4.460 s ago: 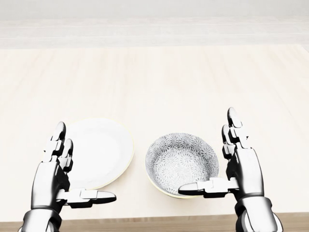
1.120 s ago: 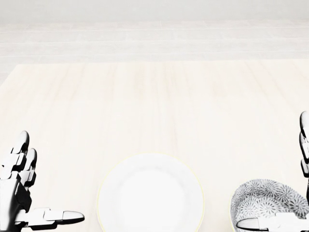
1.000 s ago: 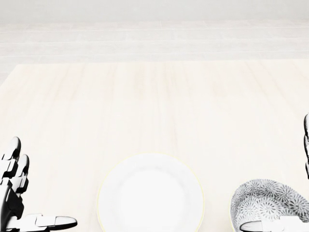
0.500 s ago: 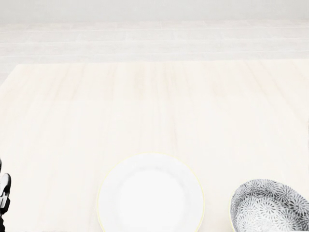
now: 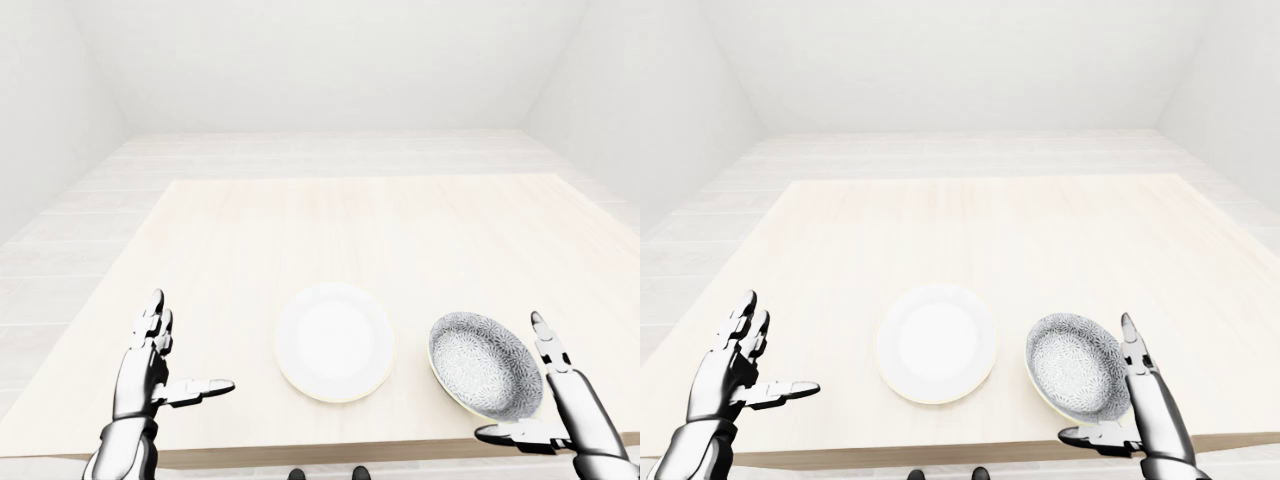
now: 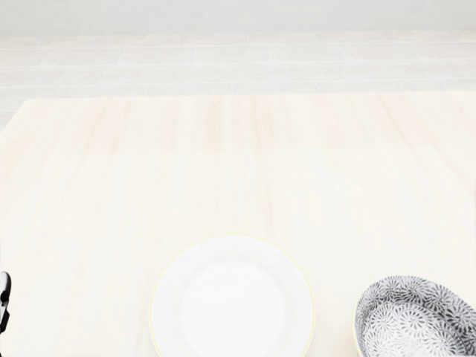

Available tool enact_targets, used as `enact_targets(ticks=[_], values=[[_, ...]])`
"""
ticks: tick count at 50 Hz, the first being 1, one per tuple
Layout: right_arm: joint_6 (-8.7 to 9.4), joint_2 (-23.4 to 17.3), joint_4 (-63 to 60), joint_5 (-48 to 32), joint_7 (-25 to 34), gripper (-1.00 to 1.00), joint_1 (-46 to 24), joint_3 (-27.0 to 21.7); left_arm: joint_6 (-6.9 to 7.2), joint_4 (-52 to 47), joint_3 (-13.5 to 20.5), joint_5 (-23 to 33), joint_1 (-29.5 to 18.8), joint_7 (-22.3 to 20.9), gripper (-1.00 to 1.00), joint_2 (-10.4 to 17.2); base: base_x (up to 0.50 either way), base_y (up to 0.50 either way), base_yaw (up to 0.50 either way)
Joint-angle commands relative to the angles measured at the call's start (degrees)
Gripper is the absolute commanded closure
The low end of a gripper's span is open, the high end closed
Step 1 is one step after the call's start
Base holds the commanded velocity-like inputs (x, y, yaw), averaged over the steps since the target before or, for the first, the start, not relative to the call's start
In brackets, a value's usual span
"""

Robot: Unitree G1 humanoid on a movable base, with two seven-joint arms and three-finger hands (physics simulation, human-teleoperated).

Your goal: Put the bowl on the plate.

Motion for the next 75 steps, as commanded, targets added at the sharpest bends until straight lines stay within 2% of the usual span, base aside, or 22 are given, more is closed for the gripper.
enact_targets(ticks=[1,4,6,14,15,20,28,41,44,50,58,67,75], values=[[-1.97,2.9,-1.6,-4.7,3.2,-1.00,0.9,-0.4,-0.41,0.4,0.4,0.3,-0.2,-0.4,-1.00,0.2,0.00,0.00,0.00],[-2.13,3.1,-2.0,-5.5,3.4,-1.00,0.7,-0.4,-0.08,0.0,0.5,0.1,-0.1,-0.6,-1.00,0.1,0.00,0.00,0.00],[-2.04,3.2,-2.2,-6.1,3.5,-1.00,0.3,-0.2,-0.38,0.1,0.6,0.3,-0.1,-0.6,-1.00,0.2,0.00,0.00,0.00],[-3.97,2.9,-1.4,-10.2,2.9,-1.00,0.7,1.4,-0.35,0.0,0.6,0.6,0.0,-0.7,-1.00,0.0,0.00,0.00,0.00],[-3.70,3.2,-1.6,-10.1,3.0,-1.00,0.6,1.5,-0.29,-0.1,0.6,0.5,0.0,-0.8,-1.00,0.1,0.00,0.00,0.00],[-3.89,3.1,-1.6,-11.2,3.0,-1.00,0.9,1.7,0.80,-0.7,0.9,0.6,-0.7,-0.6,-1.00,0.4,0.00,0.00,0.00],[-5.09,2.7,-0.7,-14.3,2.4,-1.00,1.3,2.7,0.22,-0.2,0.7,0.8,-0.6,-0.6,-1.00,0.3,0.00,0.00,0.00],[-5.33,2.2,-0.7,-17.4,2.3,-1.00,1.2,3.7,0.43,0.1,-0.1,1.5,-1.3,-0.2,-1.00,0.6,0.00,0.00,0.00],[-4.96,2.2,-0.9,-18.1,2.3,-1.00,0.9,4.1,1.15,-0.4,-0.1,1.3,-1.6,0.0,-1.00,0.8,0.00,0.00,0.00],[-5.44,1.9,-0.9,-19.7,1.4,-1.00,1.2,4.5,0.63,0.1,-0.2,1.4,-1.5,0.1,-1.00,0.8,0.00,0.00,0.00],[-6.89,0.5,-1.5,-25.1,0.6,-1.00,0.8,5.8,1.04,0.0,-0.4,1.5,-1.8,0.3,-1.00,1.0,0.00,0.00,0.00],[-7.02,-0.1,-0.1,-27.8,-0.4,-1.00,1.1,6.7,1.76,-0.7,-0.2,1.2,-2.1,0.4,-1.00,1.3,0.00,0.00,0.00],[-7.02,-0.4,0.8,-28.7,-0.7,-1.00,1.0,7.7,1.74,-0.6,-0.5,1.5,-2.3,0.4,-1.00,1.4,0.00,0.00,0.00]])
